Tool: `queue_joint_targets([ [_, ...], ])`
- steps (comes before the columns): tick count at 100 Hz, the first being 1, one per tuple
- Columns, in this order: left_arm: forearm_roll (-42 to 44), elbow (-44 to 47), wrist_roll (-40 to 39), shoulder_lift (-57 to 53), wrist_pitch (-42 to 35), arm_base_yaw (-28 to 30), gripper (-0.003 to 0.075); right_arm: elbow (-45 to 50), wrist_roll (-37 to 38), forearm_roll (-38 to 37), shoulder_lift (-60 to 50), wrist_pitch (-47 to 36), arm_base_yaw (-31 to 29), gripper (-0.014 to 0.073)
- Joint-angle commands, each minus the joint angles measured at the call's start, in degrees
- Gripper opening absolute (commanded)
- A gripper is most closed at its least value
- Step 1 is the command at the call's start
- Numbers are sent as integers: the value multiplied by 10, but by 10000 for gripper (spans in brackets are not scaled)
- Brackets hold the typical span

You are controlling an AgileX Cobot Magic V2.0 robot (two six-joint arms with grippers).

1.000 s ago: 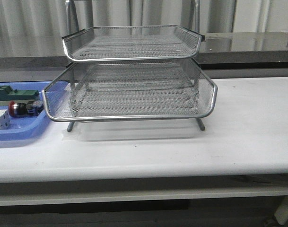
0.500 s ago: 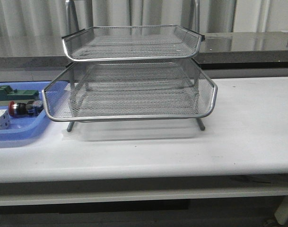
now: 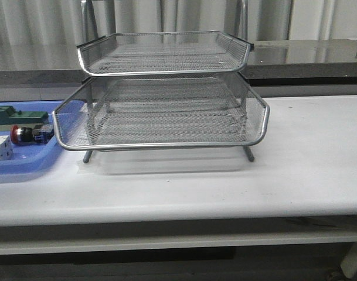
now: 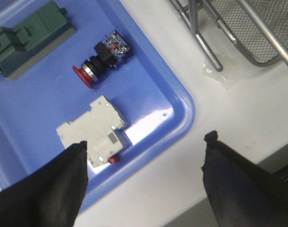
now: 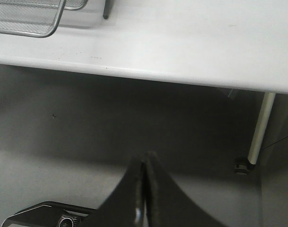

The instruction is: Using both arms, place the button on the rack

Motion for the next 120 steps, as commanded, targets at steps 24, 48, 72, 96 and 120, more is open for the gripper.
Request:
queue_joint_targets([
  [24,-10,-26,155,41,-151,-3,504,-14,-2,-6,5,-30,-1,-71],
  [48,-10,-64,190,118,-175,-4,505,-14,-2,-6,5,-30,-1,-71],
  [72,-10,-132,192,201,-155,-4,505,-14,-2,-6,5,-30,-1,-71],
  [96,-10,-208,228,267,-118,-9,505,-14,-2,-6,5,-29,-1,-71],
  [120,12,-268,249,320,-106,-27,505,-14,-2,-6,5,-29,-1,-71],
])
